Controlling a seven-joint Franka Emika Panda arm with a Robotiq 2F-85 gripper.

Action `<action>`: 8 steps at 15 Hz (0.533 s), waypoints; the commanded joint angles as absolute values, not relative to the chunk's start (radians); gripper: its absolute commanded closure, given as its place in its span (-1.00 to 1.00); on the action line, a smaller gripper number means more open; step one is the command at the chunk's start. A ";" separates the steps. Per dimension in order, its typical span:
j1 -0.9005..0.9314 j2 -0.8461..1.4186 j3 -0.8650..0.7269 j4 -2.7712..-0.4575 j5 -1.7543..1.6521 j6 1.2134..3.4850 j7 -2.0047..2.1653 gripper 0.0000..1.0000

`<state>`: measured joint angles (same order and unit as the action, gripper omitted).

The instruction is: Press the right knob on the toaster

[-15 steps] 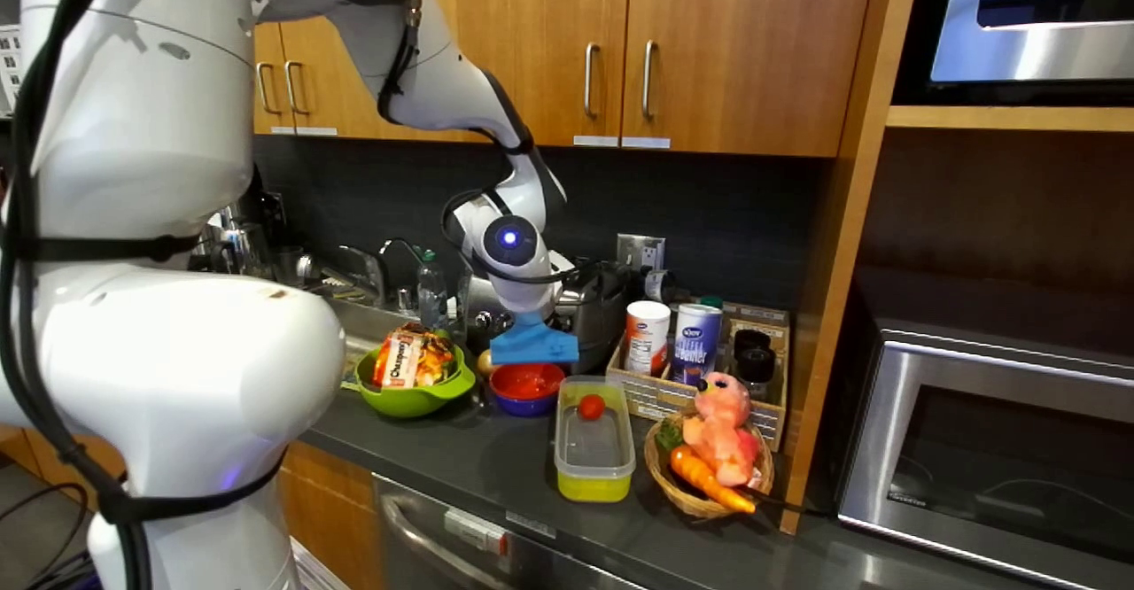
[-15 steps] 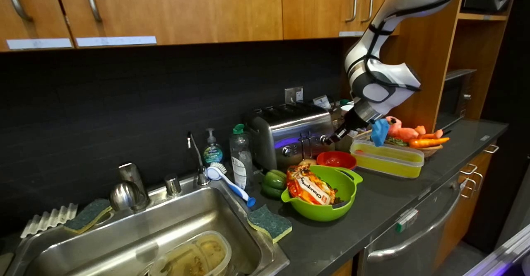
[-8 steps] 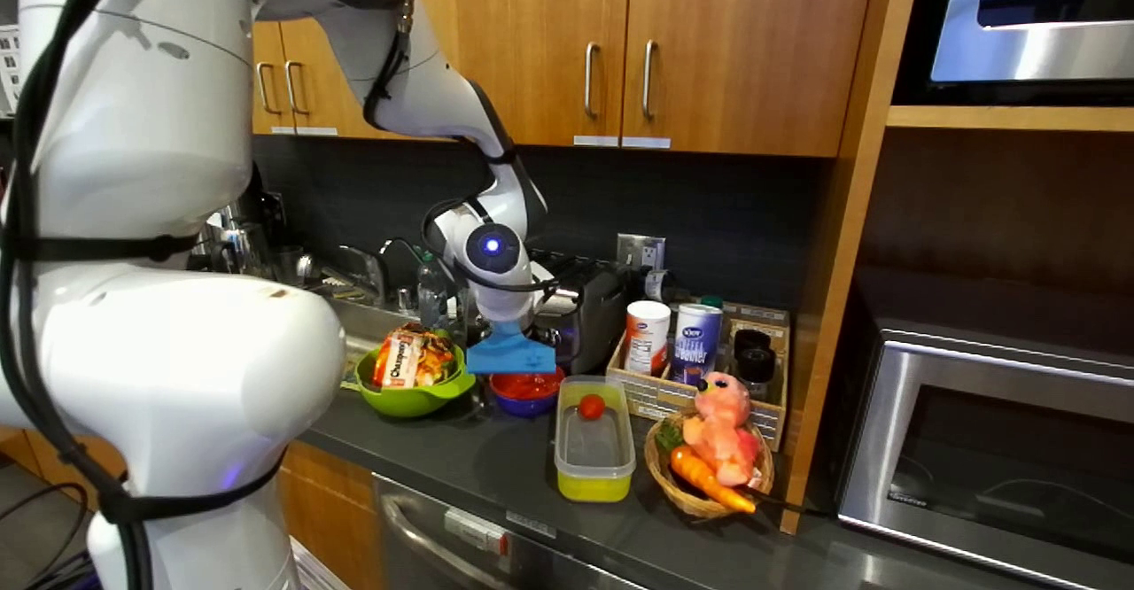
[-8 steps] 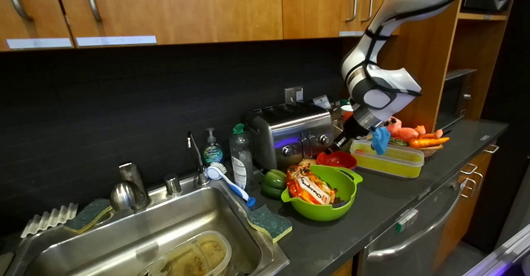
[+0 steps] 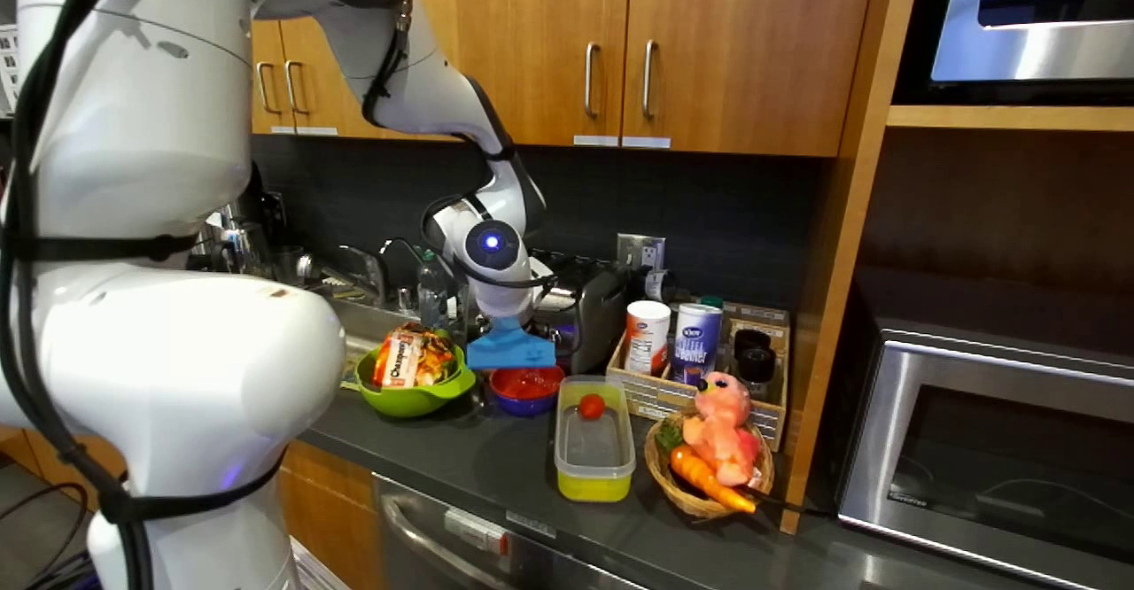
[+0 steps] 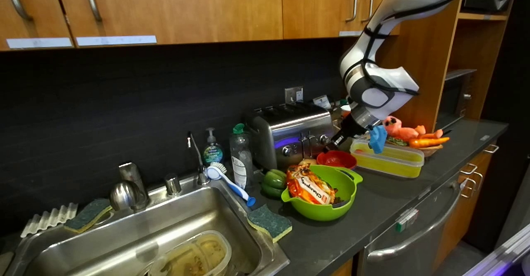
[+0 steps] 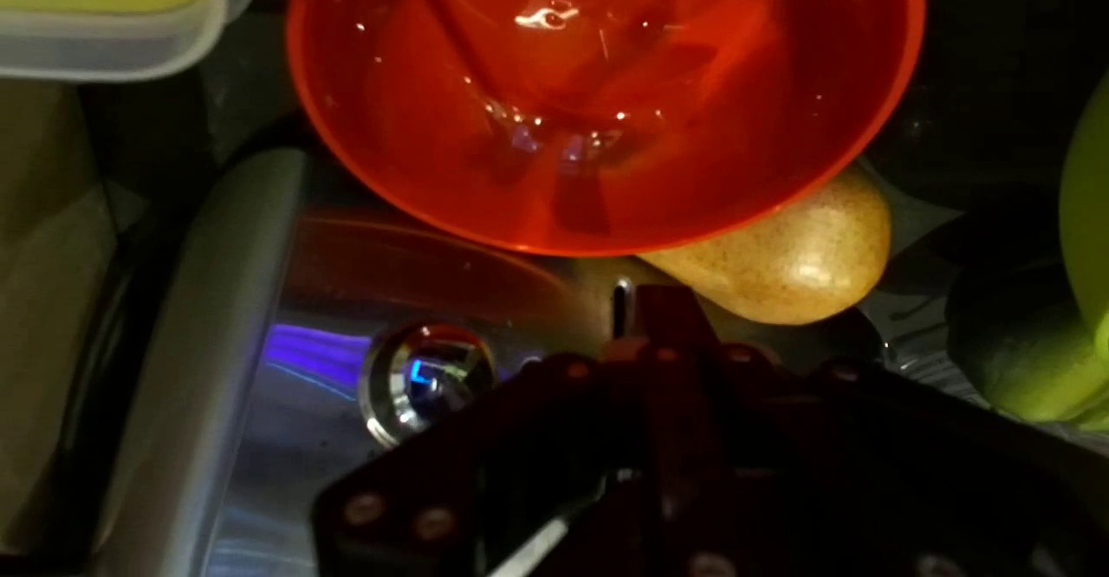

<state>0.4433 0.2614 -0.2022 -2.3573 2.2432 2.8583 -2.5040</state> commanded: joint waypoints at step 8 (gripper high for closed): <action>0.446 0.265 -0.232 -2.305 2.274 2.840 -2.565 1.00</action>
